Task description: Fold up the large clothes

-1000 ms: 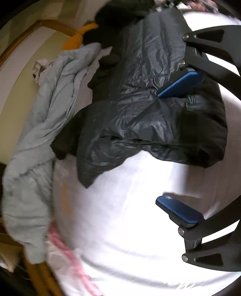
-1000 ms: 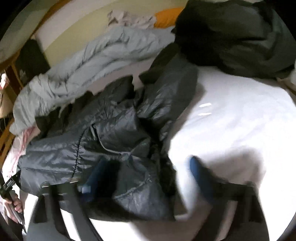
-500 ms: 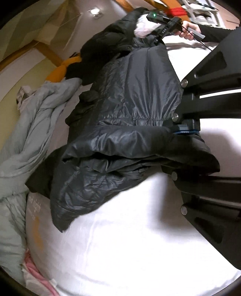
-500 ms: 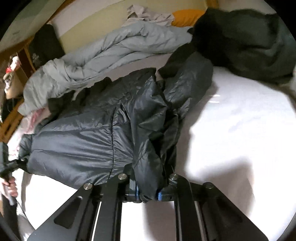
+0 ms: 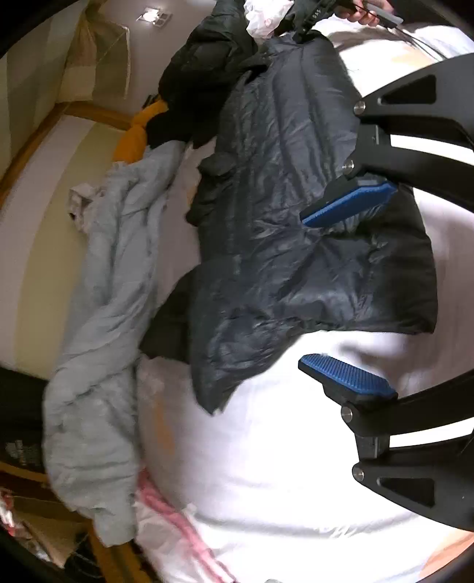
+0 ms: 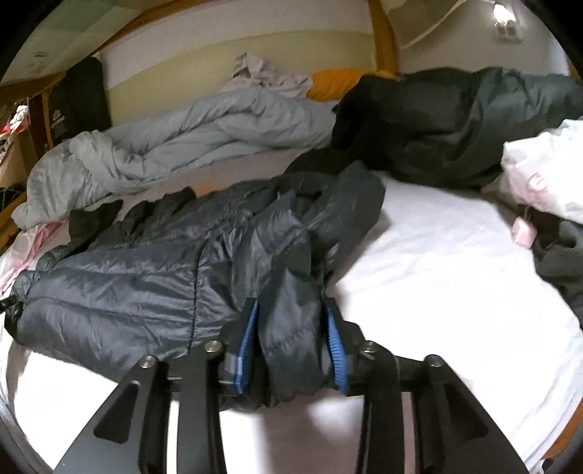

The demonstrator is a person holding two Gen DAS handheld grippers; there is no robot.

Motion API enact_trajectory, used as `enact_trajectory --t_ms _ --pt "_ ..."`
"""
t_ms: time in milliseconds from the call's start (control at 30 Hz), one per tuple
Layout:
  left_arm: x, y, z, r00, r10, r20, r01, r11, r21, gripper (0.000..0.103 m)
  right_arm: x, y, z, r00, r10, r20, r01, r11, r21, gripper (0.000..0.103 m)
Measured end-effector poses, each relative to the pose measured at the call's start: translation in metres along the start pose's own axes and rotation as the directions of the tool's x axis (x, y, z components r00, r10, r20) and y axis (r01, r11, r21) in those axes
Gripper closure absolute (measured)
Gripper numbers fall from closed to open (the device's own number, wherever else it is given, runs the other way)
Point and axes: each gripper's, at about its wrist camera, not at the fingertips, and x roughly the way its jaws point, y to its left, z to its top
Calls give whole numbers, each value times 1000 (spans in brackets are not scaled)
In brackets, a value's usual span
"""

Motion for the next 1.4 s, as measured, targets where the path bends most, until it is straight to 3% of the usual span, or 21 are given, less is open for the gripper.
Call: enact_trajectory --t_ms 100,233,567,667,833,933,967,1167,1233,1333,1400 --pt "-1 -1 3 1000 -19 9 19 1000 0 32 -10 -4 3 999 -11 45 11 1000 16 52" --pt "3 -6 5 1000 -8 15 8 1000 12 32 -20 -5 4 995 -27 93 26 1000 12 36" --pt "-17 -9 14 998 -27 54 27 1000 8 32 -34 22 7 992 -4 129 11 998 -55 35" --pt "-29 -16 38 997 -34 76 32 999 32 32 -40 41 22 990 -21 138 31 997 -67 35" --pt "-25 -14 88 995 -15 97 11 999 36 31 -56 95 72 987 32 156 -4 984 -176 34" --pt "-2 -2 105 997 43 69 -45 998 33 30 -60 142 106 985 76 156 -34 965 -259 16" --pt "9 5 109 998 49 46 -50 999 18 30 -60 157 115 984 97 151 -53 960 -276 16" --pt "45 49 99 998 67 -2 -67 996 -52 30 -39 261 155 971 228 70 -179 889 -421 15" --pt "58 61 96 995 86 -41 -88 994 -70 30 -13 300 165 963 269 0 -241 861 -447 15" --pt "85 73 92 984 144 -104 -149 988 -37 30 38 343 177 941 314 -126 -338 856 -391 15" --pt "104 80 87 976 160 -151 -165 986 -23 31 78 366 182 913 346 -218 -402 855 -327 15"
